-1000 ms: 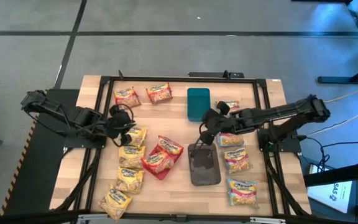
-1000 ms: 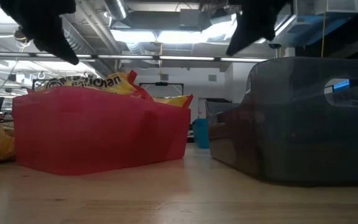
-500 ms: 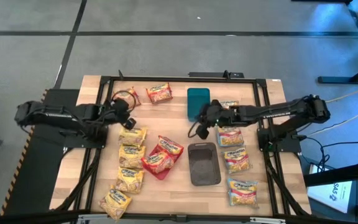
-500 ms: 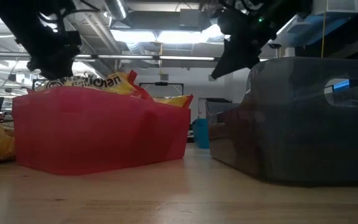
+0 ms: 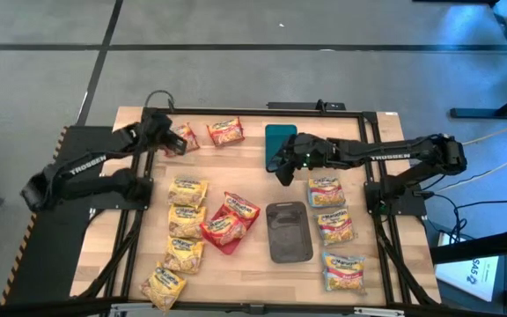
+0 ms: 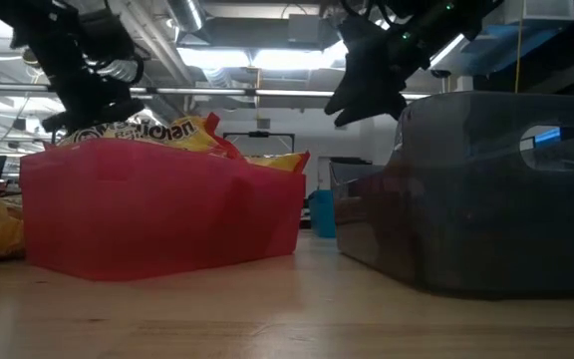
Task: Sort Maruchan noodles
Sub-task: Put the red bag into the red bin
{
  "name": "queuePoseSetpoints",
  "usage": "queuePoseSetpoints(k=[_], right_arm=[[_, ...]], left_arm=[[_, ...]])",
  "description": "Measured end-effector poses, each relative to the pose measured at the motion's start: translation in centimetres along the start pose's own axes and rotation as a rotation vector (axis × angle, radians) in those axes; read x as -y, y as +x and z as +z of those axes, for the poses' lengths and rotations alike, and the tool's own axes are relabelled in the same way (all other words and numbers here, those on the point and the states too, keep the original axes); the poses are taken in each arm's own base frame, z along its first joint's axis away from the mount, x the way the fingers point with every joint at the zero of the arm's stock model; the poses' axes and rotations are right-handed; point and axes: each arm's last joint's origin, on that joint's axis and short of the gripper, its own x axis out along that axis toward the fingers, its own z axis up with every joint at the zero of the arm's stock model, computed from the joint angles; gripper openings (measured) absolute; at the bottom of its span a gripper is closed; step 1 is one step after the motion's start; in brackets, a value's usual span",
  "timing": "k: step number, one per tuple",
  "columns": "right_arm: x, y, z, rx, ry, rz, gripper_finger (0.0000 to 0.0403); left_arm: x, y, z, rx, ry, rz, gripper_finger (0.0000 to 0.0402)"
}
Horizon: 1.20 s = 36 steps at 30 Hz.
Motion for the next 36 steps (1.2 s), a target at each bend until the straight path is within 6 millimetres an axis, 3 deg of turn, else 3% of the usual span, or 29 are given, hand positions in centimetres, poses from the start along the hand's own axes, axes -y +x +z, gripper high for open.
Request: queuePoseSetpoints(k=[4, 11, 23, 36], right_arm=[[0.0, 0.0, 0.0, 0.000, -0.002, -0.009, 0.0218], [0.0, 0.0, -0.1, -0.007, -0.002, 0.000, 0.0251], [-0.1, 0.0, -0.2, -0.033, -0.001, 0.029, 0.0253], [-0.1, 0.0, -0.3, -0.040, -0.003, 0.045, 0.0253]], left_arm=[[-1.4, 0.8, 0.5, -0.059, -0.091, -0.030, 0.0113], [-3.1, 3.0, 0.8, -0.142, -0.171, 0.076, 0.0125], [-5.5, 6.3, 0.3, -0.349, -0.337, 0.132, 0.0134], [-6.3, 8.4, 0.1, -0.449, -0.475, -0.043, 0.0134]])
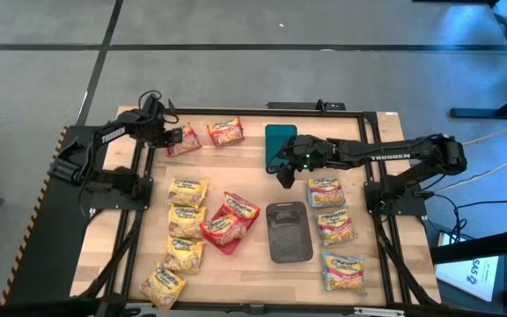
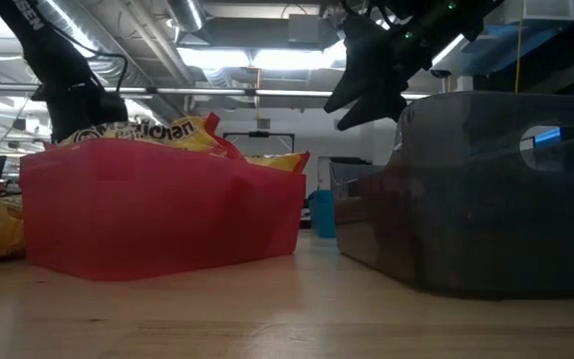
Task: Sort Maruchan noodles
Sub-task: Put the red bag into the red bin
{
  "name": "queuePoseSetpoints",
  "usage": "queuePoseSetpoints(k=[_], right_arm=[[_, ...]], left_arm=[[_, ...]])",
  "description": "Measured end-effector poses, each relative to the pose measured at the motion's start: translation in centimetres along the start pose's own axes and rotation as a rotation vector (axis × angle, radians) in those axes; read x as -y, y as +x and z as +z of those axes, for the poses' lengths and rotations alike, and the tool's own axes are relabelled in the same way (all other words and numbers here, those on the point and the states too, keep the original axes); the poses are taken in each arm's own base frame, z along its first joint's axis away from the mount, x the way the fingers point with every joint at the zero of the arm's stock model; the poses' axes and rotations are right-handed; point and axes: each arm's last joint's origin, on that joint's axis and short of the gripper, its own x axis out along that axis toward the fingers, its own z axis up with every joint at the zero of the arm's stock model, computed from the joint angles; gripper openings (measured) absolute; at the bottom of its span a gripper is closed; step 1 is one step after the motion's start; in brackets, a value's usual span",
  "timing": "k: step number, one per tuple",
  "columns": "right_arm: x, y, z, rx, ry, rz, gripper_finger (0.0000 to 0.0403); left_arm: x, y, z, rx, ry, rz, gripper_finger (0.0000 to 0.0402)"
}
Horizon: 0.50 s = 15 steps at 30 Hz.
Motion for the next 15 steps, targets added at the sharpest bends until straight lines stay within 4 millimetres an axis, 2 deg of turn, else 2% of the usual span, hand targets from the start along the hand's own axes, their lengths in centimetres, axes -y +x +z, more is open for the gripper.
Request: queuePoseSetpoints(k=[9, 15], right_arm=[[-0.04, 0.01, -0.01, -0.005, 0.000, 0.011, 0.0253], [-0.10, 0.00, -0.03, -0.013, 0.000, 0.031, 0.0253]], left_arm=[[-0.04, 0.27, 0.13, 0.000, 0.029, 0.015, 0.0127], [-0.04, 0.26, 0.14, 0.001, 0.031, 0.017, 0.0064]])
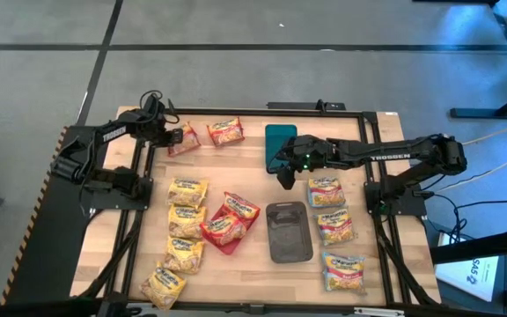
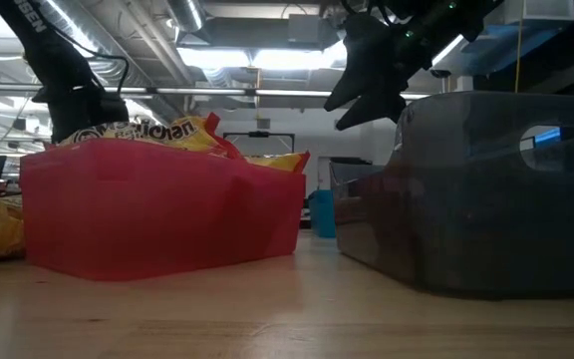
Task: Sort Maruchan noodles
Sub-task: Put the red bag into the red bin
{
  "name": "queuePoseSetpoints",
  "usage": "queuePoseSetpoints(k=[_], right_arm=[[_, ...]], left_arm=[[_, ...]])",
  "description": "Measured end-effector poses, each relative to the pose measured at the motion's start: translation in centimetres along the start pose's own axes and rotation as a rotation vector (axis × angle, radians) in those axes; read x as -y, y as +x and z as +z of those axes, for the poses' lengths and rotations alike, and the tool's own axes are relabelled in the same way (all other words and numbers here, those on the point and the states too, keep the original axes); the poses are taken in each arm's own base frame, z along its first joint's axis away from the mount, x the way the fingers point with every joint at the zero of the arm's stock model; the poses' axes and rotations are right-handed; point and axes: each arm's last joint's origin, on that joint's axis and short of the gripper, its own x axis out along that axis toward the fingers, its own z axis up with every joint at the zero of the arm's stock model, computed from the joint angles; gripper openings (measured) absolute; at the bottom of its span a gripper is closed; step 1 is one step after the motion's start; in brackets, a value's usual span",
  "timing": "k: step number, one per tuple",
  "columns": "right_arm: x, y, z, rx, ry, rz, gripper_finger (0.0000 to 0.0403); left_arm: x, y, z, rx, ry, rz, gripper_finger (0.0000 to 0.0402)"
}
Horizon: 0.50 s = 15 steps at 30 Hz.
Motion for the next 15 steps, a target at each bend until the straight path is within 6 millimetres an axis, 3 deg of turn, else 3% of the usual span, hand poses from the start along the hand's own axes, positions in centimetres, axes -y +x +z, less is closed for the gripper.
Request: queuePoseSetpoints(k=[4, 10, 15], right_arm=[[0.0, 0.0, 0.0, 0.000, 0.000, 0.000, 0.0253], [0.0, 0.0, 0.0, 0.000, 0.000, 0.001, 0.0253], [0.0, 0.0, 0.0, -0.001, 0.000, 0.001, 0.0253]], left_arm=[[0.0, 0.0, 0.0, 0.000, 0.028, 0.005, 0.0009], [0.6, -0.2, -0.3, 0.001, 0.084, -0.014, 0.0001], [1.9, -1.6, -1.0, 0.069, 0.178, -0.069, 0.0001]])
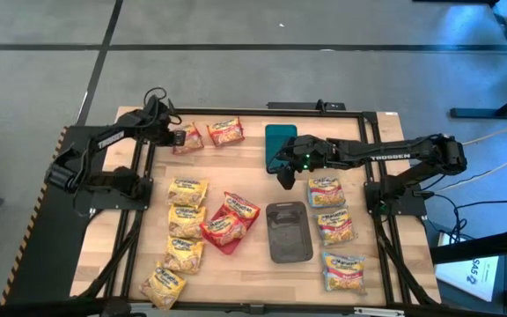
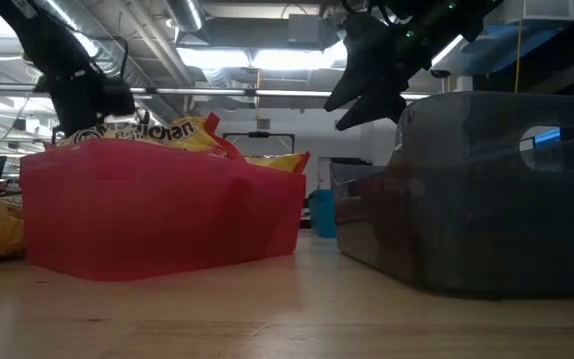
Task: Sort Maruchan noodles
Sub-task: Put the red bag into the red bin
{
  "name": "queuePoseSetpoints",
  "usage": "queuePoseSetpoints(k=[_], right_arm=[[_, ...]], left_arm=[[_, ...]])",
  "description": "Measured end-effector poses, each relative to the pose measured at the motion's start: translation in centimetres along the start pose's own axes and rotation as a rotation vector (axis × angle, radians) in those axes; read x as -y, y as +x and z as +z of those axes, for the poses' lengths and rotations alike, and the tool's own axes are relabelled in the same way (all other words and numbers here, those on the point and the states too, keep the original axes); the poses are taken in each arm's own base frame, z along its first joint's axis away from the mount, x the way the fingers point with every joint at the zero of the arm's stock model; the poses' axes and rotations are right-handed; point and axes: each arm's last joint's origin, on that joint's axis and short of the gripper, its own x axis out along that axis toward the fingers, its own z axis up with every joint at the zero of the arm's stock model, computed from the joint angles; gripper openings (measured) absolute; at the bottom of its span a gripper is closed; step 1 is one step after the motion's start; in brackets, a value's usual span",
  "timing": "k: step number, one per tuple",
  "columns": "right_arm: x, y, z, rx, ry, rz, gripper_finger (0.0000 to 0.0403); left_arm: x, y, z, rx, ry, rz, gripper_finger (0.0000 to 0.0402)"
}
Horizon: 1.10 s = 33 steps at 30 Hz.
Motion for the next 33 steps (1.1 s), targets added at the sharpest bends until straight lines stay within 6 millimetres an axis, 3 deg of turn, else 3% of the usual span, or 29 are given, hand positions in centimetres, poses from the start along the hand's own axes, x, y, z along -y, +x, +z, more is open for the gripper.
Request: queuePoseSetpoints(k=[6, 16, 27, 33], right_arm=[[0.0, 0.0, 0.0, -0.003, 0.000, -0.001, 0.0253], [0.1, 0.0, -0.4, -0.048, -0.002, 0.008, 0.0253], [0.4, 0.0, -0.4, -0.027, 0.014, -0.086, 0.0253], [0.5, 0.0, -0.5, -0.032, 0.084, -0.102, 0.0253]], left_arm=[[2.4, -2.9, -1.2, 0.121, 0.101, -0.117, 0.0000], [5.2, -7.5, -5.0, 0.269, 0.162, -0.342, 0.0000], [8.5, -11.2, -10.0, 0.214, 0.344, -0.757, 0.0000], [9.8, -11.5, -12.7, 0.140, 0.448, -0.803, 0.0000]])
